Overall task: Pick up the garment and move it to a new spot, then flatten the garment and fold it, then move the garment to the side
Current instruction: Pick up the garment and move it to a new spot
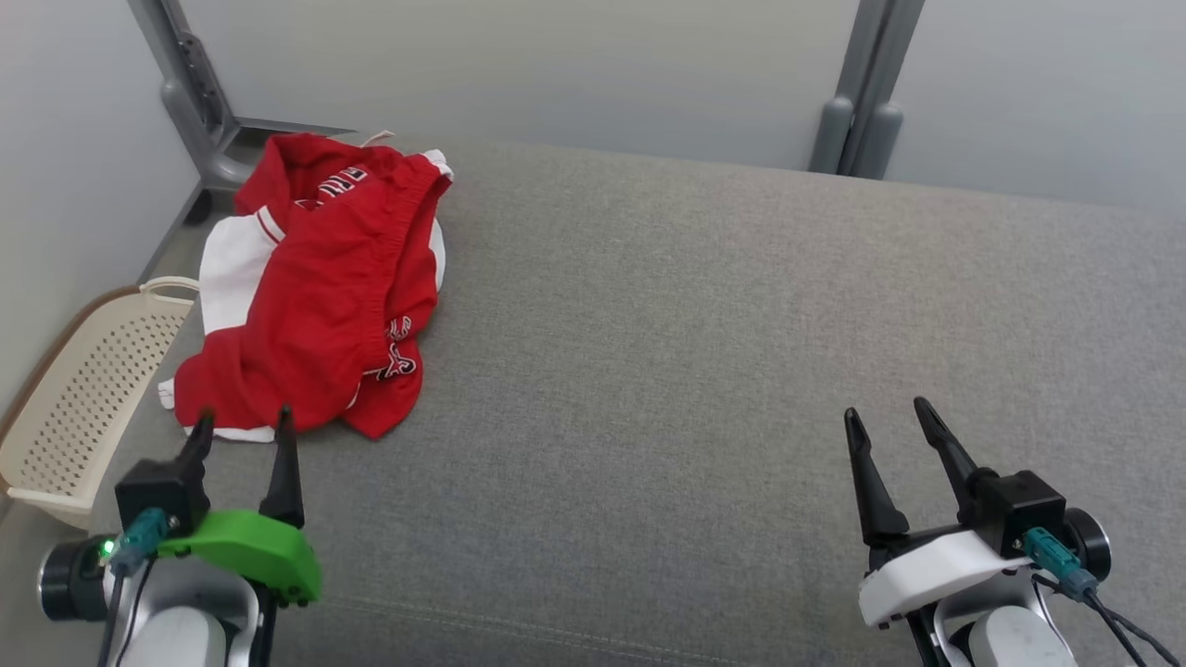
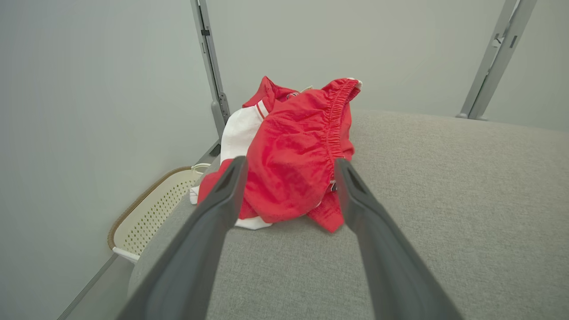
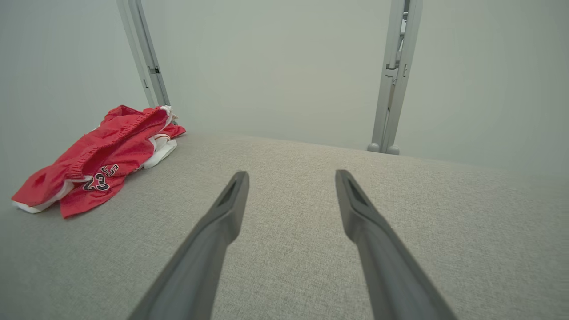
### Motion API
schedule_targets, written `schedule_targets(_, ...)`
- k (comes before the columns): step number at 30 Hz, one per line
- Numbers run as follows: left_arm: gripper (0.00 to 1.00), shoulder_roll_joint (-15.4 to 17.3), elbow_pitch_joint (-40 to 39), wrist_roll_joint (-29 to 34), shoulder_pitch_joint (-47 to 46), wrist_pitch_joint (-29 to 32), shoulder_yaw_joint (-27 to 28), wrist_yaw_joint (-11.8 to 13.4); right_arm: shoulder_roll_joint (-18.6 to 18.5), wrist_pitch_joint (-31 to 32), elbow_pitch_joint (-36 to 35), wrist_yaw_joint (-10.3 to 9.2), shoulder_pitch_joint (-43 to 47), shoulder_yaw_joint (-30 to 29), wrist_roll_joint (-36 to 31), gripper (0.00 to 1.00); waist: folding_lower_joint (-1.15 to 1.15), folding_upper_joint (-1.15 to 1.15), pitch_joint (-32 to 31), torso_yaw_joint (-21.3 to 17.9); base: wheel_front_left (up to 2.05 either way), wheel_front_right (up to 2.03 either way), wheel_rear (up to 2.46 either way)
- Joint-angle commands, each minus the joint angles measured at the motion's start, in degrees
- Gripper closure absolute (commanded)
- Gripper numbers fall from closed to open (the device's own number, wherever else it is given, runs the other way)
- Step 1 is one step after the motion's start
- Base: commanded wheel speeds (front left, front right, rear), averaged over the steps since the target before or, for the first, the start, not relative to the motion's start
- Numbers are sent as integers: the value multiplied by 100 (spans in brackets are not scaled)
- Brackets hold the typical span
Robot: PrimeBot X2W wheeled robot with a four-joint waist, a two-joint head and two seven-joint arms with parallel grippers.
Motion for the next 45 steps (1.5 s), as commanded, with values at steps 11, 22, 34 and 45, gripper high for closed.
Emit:
schedule_targets(11,0,263,1190,-85,-1400,235,-28,-214,-26,-20,-189,0,-643,-68,-372,0,0,0,1228,-715,0,0,0)
schedule_targets(22,0,316,1985,-166,-2005,-21,-42,-290,-25,-21,-277,0,-984,-95,-464,0,0,0,1882,-997,0,0,0)
schedule_targets(34,0,460,2580,-146,-2417,-220,23,-16,-25,-21,-309,0,-1084,-103,-467,0,0,0,2131,-1145,0,0,0)
schedule_targets(45,21,498,2513,-397,-2140,-416,274,185,-25,-20,-347,0,-1009,-144,-366,0,0,0,2086,-1100,0,0,0)
